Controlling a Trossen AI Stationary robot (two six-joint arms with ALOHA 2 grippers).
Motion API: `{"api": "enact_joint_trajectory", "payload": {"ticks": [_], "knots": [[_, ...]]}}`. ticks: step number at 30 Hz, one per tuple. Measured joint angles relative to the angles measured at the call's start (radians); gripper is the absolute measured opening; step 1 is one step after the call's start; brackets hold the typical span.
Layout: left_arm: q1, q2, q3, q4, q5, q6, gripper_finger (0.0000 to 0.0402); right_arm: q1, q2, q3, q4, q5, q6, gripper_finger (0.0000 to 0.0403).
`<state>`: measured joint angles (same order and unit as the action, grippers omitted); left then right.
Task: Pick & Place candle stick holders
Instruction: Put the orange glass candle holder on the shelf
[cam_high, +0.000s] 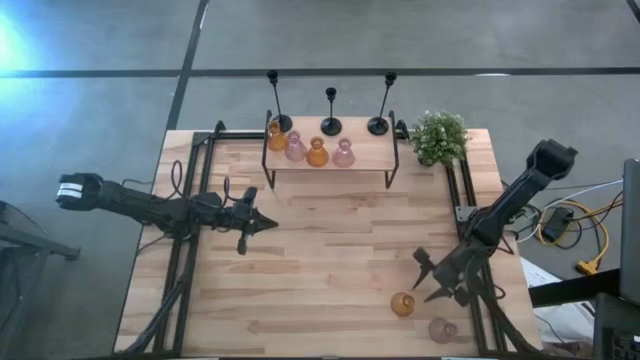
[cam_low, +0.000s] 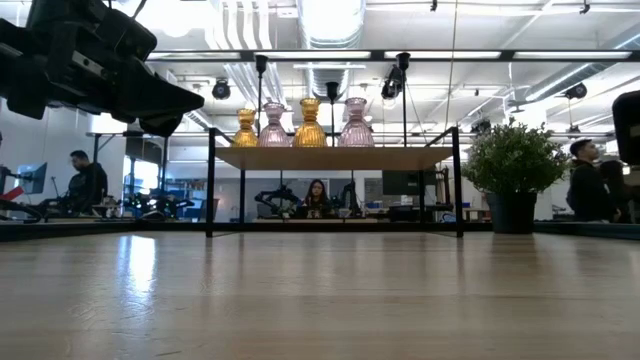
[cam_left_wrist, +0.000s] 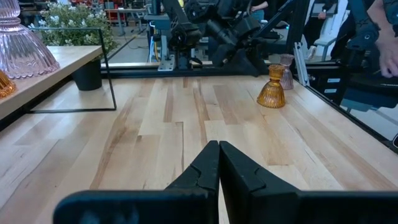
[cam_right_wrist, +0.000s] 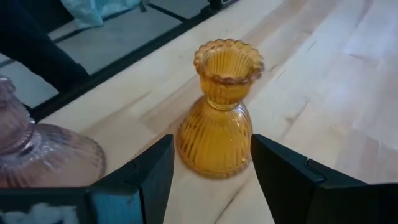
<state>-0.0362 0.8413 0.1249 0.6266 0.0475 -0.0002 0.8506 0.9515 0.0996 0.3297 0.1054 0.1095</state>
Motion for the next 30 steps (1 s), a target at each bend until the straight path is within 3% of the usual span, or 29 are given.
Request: {"api": "enact_joint_trajectory", "payload": {"ticks": [12, 30], "knots": [[0.000, 0.000, 0.000, 0.000, 0.000, 0.000, 0.0012, -0.007, 0.245, 0.055, 0.162, 0.000, -0.019, 0.0206], [0.000, 0.000, 0.000, 0.000, 0.000, 0.000, 0.0012, -0.014, 0.468, 0.172, 0.285, 0.024, -0.004, 0.0205]]}}
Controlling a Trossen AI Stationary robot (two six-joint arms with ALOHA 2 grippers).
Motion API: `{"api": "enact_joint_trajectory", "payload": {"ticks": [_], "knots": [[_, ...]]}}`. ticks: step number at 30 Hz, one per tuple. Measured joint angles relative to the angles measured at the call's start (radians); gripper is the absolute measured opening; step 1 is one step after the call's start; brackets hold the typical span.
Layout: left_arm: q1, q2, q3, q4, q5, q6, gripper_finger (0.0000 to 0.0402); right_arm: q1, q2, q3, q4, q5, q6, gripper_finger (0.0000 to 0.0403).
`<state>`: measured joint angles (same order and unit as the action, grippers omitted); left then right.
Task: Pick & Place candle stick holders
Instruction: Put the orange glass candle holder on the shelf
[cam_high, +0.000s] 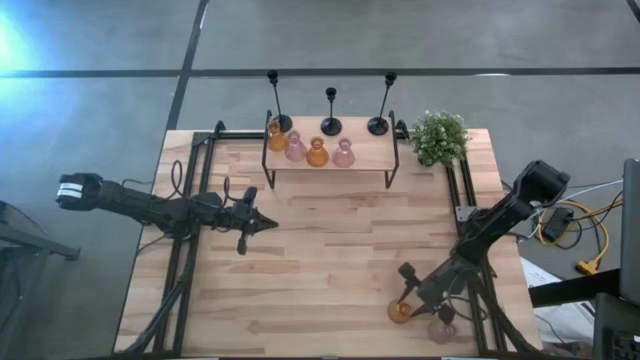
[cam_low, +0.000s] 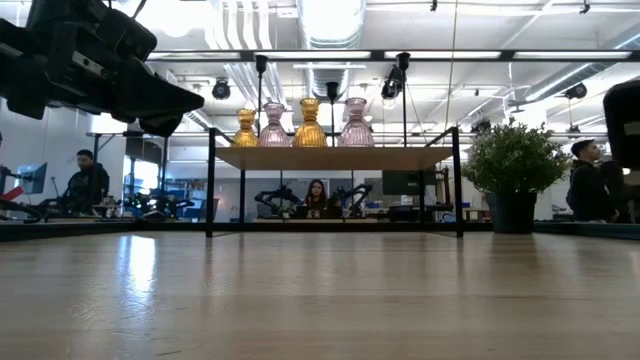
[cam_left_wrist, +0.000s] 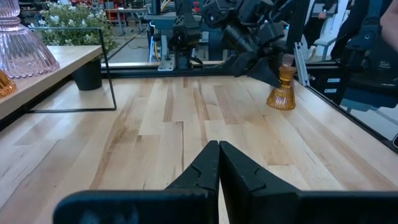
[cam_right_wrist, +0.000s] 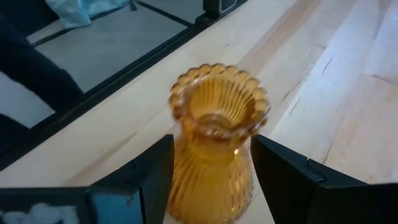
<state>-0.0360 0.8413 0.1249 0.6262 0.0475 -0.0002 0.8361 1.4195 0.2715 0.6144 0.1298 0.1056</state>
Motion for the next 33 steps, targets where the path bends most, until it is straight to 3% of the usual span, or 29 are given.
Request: {"api": "enact_joint_trajectory", "payload": {"ticks": [19, 29, 33], "knots": [[0.000, 0.000, 0.000, -0.011, 0.000, 0.000, 0.0012, -0.017, 0.112, 0.084, 0.018, 0.001, 0.026, 0.0201], [0.000, 0.000, 0.000, -0.023, 0.000, 0.000, 0.0012, -0.036, 0.122, 0.087, 0.037, 0.001, 0.023, 0.0121], [0.000, 0.000, 0.000, -0.023, 0.000, 0.000, 0.0012, -0.051, 0.103, 0.085, 0.022, 0.002, 0.001, 0.0120]]}}
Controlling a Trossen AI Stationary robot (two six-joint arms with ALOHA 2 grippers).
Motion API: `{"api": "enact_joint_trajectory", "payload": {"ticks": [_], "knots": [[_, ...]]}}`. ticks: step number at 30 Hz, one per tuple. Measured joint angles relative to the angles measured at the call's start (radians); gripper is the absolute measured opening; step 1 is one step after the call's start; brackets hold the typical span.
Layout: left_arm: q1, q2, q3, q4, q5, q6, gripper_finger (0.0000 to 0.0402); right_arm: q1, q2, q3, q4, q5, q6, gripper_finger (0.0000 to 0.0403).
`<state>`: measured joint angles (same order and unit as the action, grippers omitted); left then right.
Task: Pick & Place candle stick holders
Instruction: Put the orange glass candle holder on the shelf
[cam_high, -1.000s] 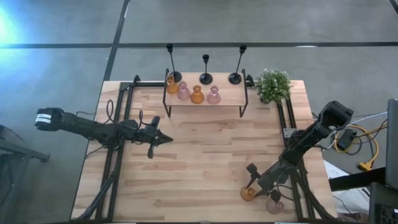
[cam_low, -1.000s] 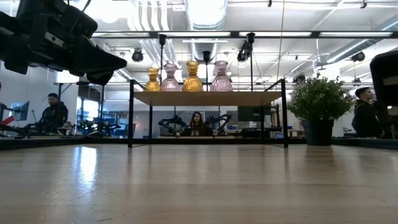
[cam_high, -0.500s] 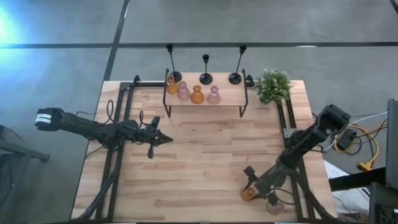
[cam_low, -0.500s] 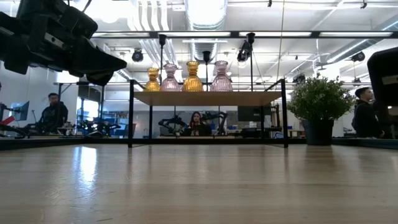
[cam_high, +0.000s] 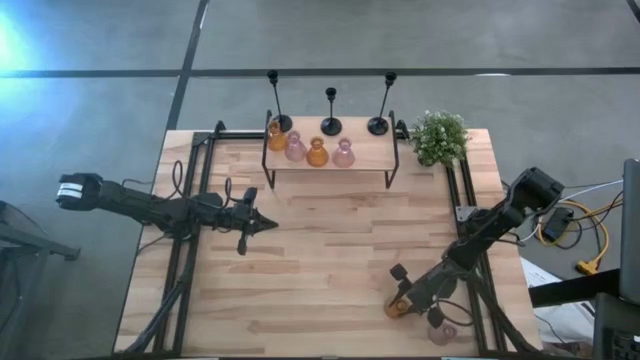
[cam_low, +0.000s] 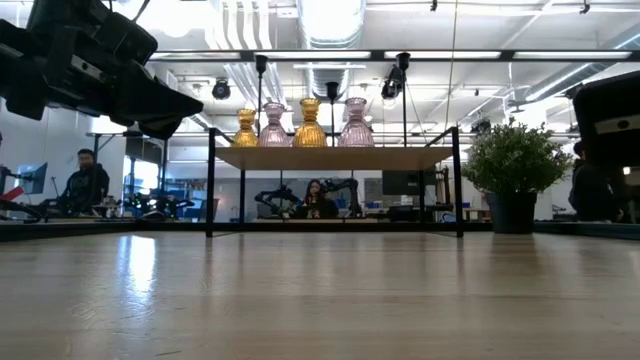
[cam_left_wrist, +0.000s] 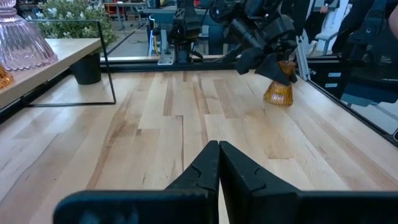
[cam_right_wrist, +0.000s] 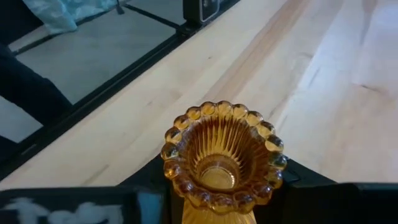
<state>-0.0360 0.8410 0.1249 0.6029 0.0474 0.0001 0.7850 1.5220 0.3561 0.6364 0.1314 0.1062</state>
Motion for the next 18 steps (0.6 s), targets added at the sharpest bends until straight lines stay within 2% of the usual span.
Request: {"api": "enact_joint_trajectory", "payload": {"ticks": [10, 15, 18], "knots": [[0.000, 0.000, 0.000, 0.000, 0.000, 0.000, 0.0012, -0.049, -0.031, -0.001, -0.003, -0.003, 0.017, 0.0120], [0.000, 0.000, 0.000, 0.000, 0.000, 0.000, 0.0012, -0.104, -0.114, 0.000, -0.031, -0.005, 0.063, 0.0120], [0.000, 0.000, 0.000, -0.001, 0.000, 0.000, 0.0012, -0.170, -0.169, 0.020, -0.118, -0.003, 0.074, 0.0120]]}}
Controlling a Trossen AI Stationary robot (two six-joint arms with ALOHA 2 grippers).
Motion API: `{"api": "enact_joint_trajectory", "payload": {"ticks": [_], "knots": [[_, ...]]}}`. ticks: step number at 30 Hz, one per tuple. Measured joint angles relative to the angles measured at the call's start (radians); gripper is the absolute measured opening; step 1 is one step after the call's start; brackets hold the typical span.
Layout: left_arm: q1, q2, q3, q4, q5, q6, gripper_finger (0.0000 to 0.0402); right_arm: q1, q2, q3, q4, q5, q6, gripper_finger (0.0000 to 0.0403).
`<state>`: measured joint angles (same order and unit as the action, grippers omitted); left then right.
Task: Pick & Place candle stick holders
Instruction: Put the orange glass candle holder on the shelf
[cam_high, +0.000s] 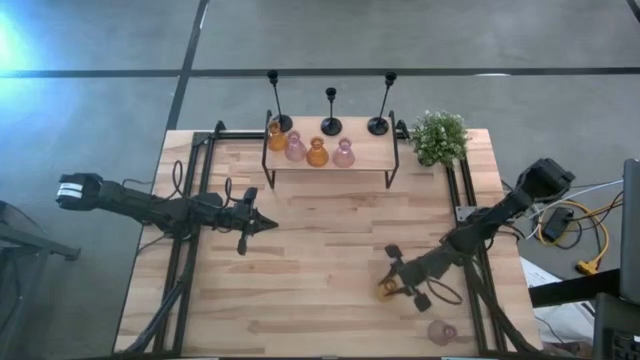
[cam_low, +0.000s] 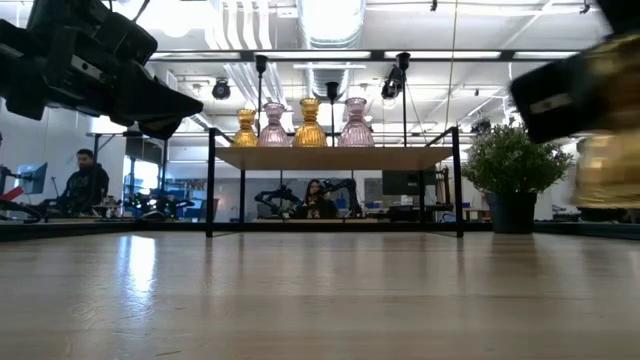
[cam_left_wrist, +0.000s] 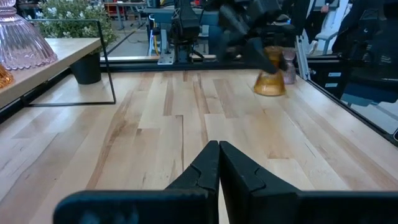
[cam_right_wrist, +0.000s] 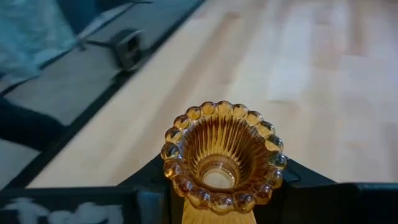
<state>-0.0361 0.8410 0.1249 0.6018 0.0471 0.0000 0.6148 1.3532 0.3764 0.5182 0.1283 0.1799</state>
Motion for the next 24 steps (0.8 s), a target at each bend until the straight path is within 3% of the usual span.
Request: {"api": "enact_joint_trajectory", "payload": {"ticks": [5, 12, 16, 24], "knots": [[0.000, 0.000, 0.000, 0.000, 0.000, 0.000, 0.0012, -0.168, -0.029, 0.091, -0.136, 0.002, 0.016, 0.0120], [0.000, 0.000, 0.000, -0.013, 0.000, 0.000, 0.0012, -0.439, 0.012, 0.241, -0.205, 0.017, 0.184, 0.0120], [0.000, 0.002, 0.000, -0.022, 0.000, 0.000, 0.0012, -0.559, 0.021, 0.319, -0.245, 0.055, 0.179, 0.0120], [0.000, 0.006, 0.000, -0.022, 0.000, 0.000, 0.0012, -0.731, 0.019, 0.494, -0.568, 0.089, 0.076, 0.0120]]}}
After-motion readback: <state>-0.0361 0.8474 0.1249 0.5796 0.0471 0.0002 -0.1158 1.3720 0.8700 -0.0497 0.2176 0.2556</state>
